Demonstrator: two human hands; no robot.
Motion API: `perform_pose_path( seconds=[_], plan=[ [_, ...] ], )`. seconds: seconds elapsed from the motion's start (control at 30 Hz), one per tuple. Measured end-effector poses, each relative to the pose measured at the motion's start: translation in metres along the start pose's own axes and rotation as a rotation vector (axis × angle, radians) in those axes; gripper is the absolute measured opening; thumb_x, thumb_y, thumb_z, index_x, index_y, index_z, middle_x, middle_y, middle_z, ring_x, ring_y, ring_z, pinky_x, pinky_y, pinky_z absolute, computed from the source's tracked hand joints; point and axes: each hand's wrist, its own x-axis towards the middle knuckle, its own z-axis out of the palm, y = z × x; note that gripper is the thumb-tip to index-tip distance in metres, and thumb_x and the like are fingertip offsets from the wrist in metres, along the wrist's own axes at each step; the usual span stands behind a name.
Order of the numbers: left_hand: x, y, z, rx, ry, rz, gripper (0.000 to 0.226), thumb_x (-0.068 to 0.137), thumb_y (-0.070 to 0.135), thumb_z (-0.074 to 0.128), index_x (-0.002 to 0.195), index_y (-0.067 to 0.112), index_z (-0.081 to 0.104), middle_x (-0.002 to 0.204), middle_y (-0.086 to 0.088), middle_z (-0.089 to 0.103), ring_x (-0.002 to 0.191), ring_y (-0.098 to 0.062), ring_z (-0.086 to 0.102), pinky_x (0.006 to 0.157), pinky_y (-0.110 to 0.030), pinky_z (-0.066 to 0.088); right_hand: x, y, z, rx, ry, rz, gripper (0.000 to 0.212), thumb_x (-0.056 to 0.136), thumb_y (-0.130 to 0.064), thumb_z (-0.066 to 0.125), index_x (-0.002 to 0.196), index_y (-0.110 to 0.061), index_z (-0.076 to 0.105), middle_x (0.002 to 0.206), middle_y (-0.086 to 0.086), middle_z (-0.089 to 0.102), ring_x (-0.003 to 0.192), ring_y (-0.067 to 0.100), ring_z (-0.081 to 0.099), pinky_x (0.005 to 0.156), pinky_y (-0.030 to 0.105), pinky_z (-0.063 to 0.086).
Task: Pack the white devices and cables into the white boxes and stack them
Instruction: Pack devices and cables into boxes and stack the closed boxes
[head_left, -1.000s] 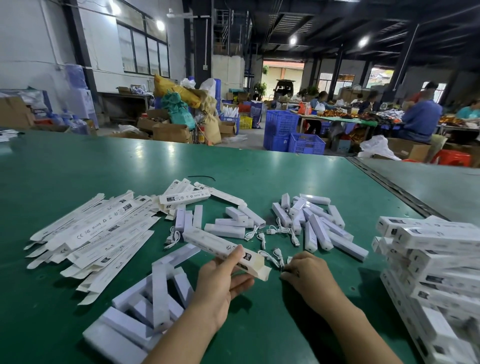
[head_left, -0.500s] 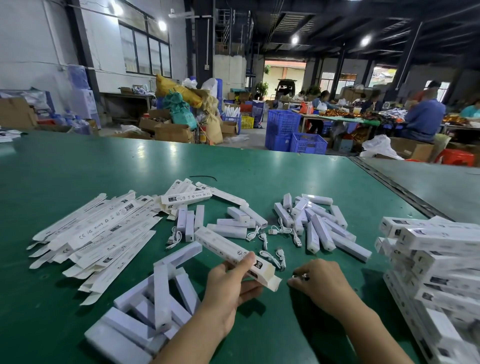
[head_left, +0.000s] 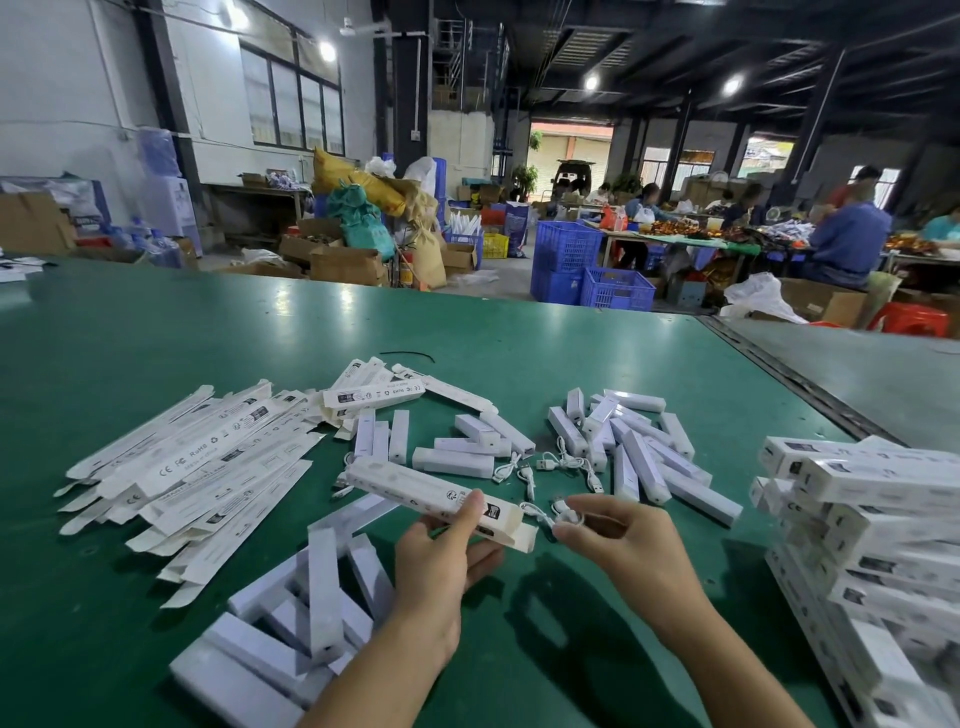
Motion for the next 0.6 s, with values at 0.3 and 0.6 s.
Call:
perform_pose_path(
  seconds=[0.3, 0.6],
  plan=[
    [0.000, -0.006, 0.005, -0.012, 0.079, 0.117, 0.013, 0.090, 0.014, 0.071, 0.099, 0.007, 0.063, 0.086, -0.009, 0.077, 0.073, -0.024, 0.075, 0.058, -0.027, 0.058, -0.010, -0.011, 0.021, 0.297, 0.100, -0.055, 0.024, 0.071, -0.002, 0.083, 0.090, -0.015, 0.075, 0.083, -0.003, 0.077, 0.081, 0.012, 0.074, 0.075, 0.015, 0.056],
    [0.001, -0.010, 0.007, -0.035, 0.046, 0.199, 0.018, 0.089, 0.015, 0.070, 0.103, 0.005, 0.063, 0.086, -0.004, 0.078, 0.081, -0.028, 0.076, 0.061, -0.024, 0.058, -0.013, -0.013, 0.025, 0.378, 0.132, -0.027, 0.027, 0.074, 0.003, 0.080, 0.096, -0.012, 0.073, 0.085, 0.000, 0.077, 0.083, 0.014, 0.073, 0.079, 0.018, 0.057]
  ],
)
